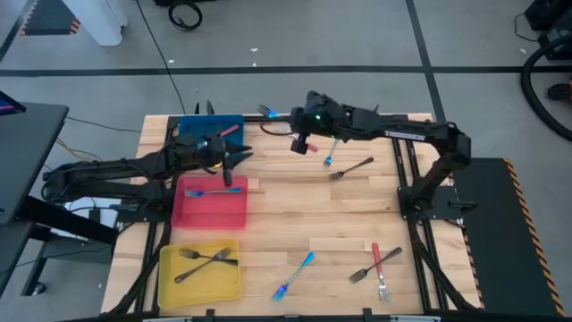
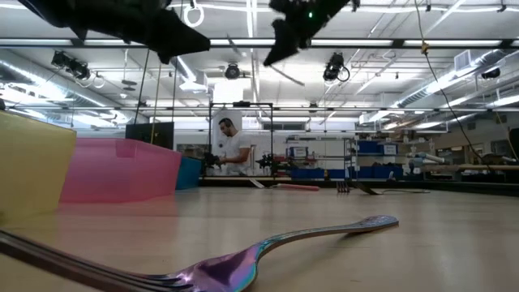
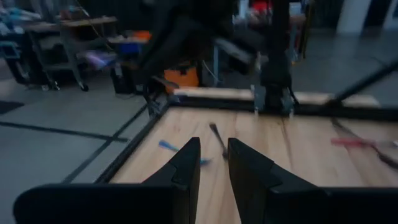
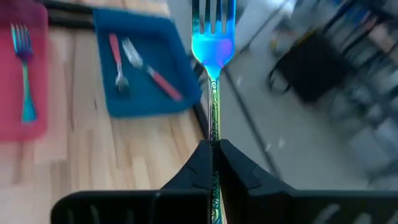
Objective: Sort silverware by color (type)
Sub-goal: Put the blue fork into the pink bin, then put the black fork into the yellow bin
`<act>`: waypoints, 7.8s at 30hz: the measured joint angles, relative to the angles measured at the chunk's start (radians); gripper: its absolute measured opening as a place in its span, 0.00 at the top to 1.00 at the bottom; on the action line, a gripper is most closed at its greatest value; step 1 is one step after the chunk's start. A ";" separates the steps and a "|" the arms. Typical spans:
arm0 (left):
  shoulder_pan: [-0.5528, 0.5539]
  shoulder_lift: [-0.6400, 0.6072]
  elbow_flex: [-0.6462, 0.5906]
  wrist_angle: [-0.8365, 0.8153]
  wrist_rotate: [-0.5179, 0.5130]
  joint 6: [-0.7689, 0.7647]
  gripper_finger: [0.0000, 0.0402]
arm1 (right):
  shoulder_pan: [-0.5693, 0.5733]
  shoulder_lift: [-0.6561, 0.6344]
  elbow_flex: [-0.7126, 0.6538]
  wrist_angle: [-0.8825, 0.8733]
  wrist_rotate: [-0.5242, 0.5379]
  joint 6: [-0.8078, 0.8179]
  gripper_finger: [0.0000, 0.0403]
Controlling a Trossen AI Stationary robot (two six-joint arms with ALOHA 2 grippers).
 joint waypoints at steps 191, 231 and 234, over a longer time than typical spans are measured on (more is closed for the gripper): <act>-0.234 -0.032 0.026 -0.347 -0.080 -0.097 0.74 | -0.072 0.064 0.001 -0.055 0.178 -0.040 0.82; -0.234 -0.030 0.027 -0.090 -0.080 0.182 0.74 | -0.001 0.066 0.001 -0.982 -0.326 0.593 0.71; -0.234 -0.030 0.027 -0.128 -0.080 0.168 0.74 | 0.071 0.066 0.001 -0.990 -0.326 0.626 0.70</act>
